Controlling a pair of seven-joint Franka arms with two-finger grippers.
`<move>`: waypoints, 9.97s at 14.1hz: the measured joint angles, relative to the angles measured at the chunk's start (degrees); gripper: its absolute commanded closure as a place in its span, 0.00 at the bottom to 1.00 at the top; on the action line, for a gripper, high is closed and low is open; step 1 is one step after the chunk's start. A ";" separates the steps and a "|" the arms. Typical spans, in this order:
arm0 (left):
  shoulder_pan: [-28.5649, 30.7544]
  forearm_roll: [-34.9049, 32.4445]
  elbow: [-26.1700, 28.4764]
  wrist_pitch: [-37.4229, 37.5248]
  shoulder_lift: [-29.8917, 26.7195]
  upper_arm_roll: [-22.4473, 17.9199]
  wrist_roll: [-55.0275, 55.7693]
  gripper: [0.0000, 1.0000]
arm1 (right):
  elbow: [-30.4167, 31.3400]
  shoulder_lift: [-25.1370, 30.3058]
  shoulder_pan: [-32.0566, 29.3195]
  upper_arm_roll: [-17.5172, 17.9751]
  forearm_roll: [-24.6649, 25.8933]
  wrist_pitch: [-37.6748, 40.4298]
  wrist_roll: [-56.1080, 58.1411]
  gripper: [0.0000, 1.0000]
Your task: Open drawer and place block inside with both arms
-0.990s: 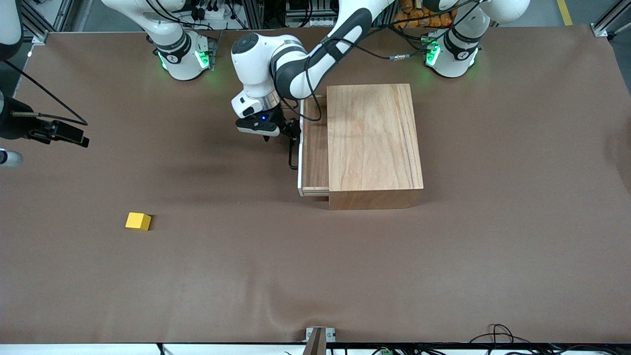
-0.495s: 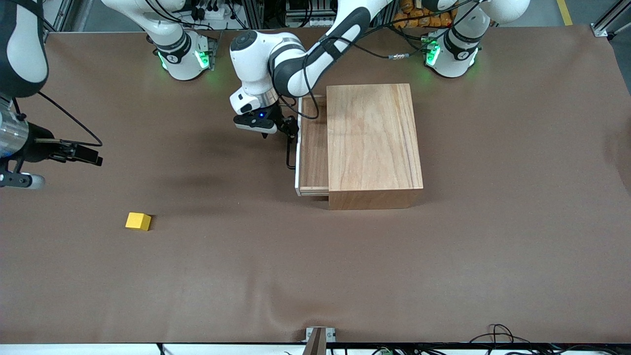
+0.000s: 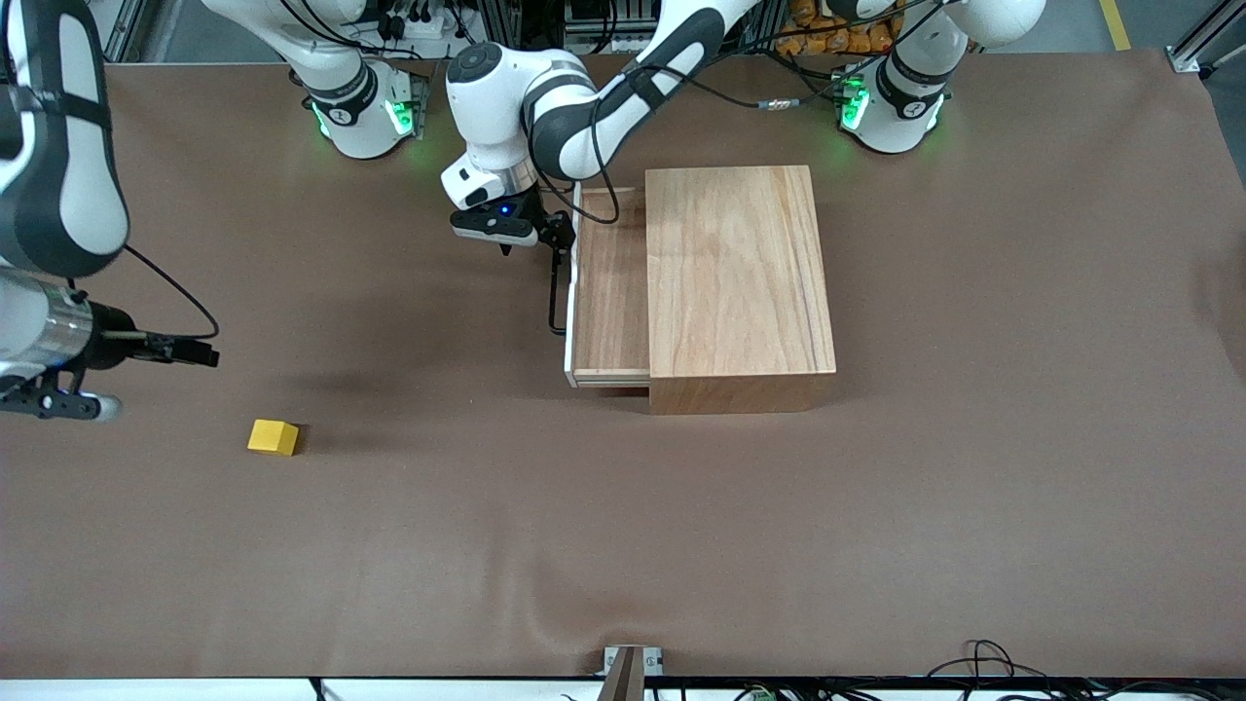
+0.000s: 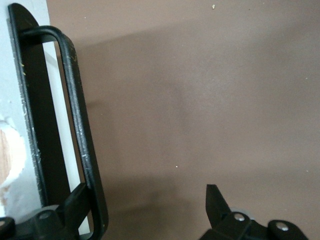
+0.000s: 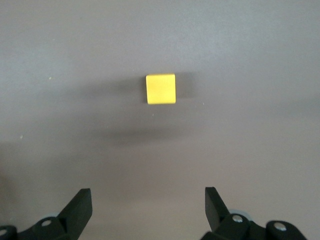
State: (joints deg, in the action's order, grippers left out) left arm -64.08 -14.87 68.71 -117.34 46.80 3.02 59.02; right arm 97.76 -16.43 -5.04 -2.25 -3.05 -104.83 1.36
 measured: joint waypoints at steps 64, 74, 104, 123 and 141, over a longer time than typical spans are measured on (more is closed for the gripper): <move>57.99 14.01 33.49 27.08 -58.23 0.03 -48.18 0.00 | -11.12 0.50 30.04 2.11 -9.03 8.68 -21.13 0.83; 58.91 16.09 31.79 27.64 -58.72 -1.06 -50.73 0.00 | -5.58 -6.39 45.84 1.96 -7.95 -8.40 -46.36 0.82; 59.76 16.09 31.79 27.86 -58.71 -1.10 -52.29 0.00 | -5.75 -5.51 46.39 -0.32 -4.23 -8.03 -51.49 0.00; 59.72 16.10 31.81 27.89 -58.33 -0.99 -52.29 0.00 | -6.45 8.92 8.14 -0.97 -3.91 14.39 -2.49 0.00; 59.74 16.10 31.83 27.17 -57.92 -0.79 -52.30 0.00 | -8.01 18.34 5.62 0.24 -0.45 22.06 -0.54 0.00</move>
State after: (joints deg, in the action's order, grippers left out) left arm -4.34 1.23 100.54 -90.17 -11.12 2.23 6.72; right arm 89.75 1.91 0.58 -2.02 -3.50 -82.77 0.81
